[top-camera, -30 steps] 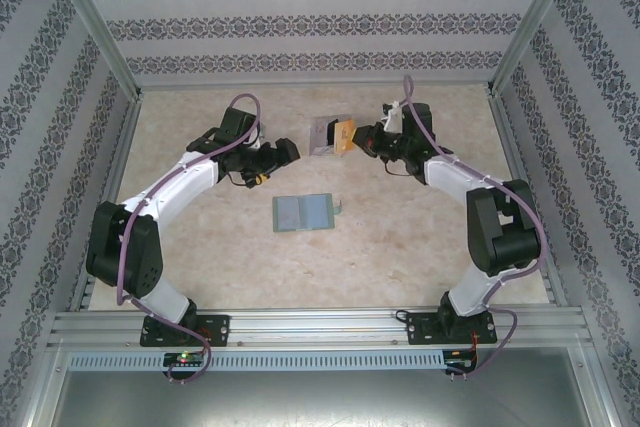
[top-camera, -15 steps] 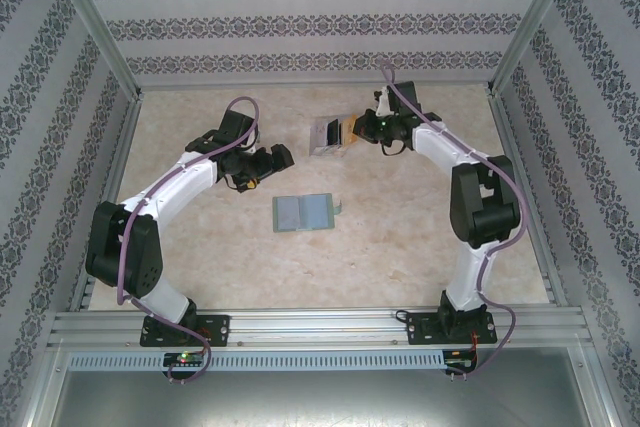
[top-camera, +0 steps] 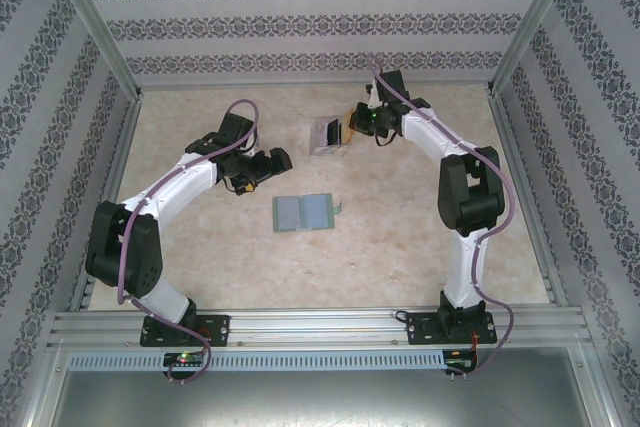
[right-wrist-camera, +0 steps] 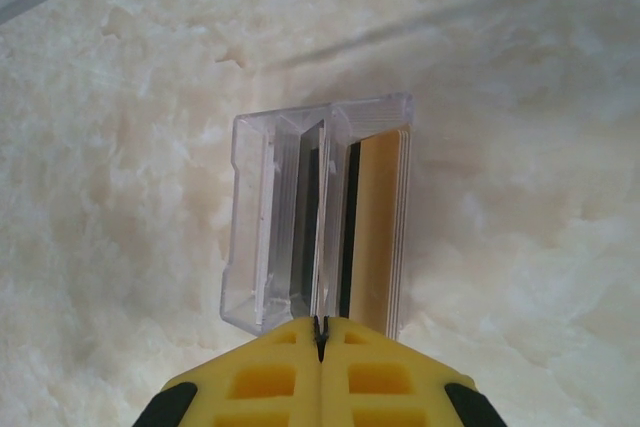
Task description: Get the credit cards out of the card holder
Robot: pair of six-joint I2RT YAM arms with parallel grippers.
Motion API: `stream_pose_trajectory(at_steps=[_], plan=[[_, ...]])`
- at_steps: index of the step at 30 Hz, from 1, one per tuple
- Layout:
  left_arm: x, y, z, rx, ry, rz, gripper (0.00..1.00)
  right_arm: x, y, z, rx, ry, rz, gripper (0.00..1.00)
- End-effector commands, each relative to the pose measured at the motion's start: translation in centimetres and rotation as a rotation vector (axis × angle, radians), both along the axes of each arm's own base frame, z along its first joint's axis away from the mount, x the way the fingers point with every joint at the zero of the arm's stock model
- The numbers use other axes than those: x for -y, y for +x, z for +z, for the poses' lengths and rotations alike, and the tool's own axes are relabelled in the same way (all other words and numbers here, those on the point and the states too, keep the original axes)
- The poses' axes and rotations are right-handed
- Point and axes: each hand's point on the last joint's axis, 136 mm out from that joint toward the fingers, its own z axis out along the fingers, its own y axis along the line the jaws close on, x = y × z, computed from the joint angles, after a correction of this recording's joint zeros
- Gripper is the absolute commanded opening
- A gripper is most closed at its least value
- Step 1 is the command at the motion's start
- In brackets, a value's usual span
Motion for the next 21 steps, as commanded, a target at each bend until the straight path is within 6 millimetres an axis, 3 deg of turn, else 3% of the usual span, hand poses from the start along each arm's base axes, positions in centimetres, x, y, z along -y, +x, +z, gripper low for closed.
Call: stream_pose_trajectory(at_steps=[1, 19, 21], plan=[[-0.7, -0.8, -0.3, -0.017, 0.018, -0.006, 0.99, 0.0, 0.2, -0.7, -0.007, -0.047, 0.002, 0.00], [-0.7, -0.9, -0.5, -0.025, 0.008, -0.005, 0.99, 0.6, 1.2, -1.6, -0.018, -0.063, -0.018, 0.00], [-0.7, -1.0, -0.6, -0.028, 0.009, -0.005, 0.99, 0.6, 1.2, -1.6, -0.019, -0.066, -0.013, 0.03]])
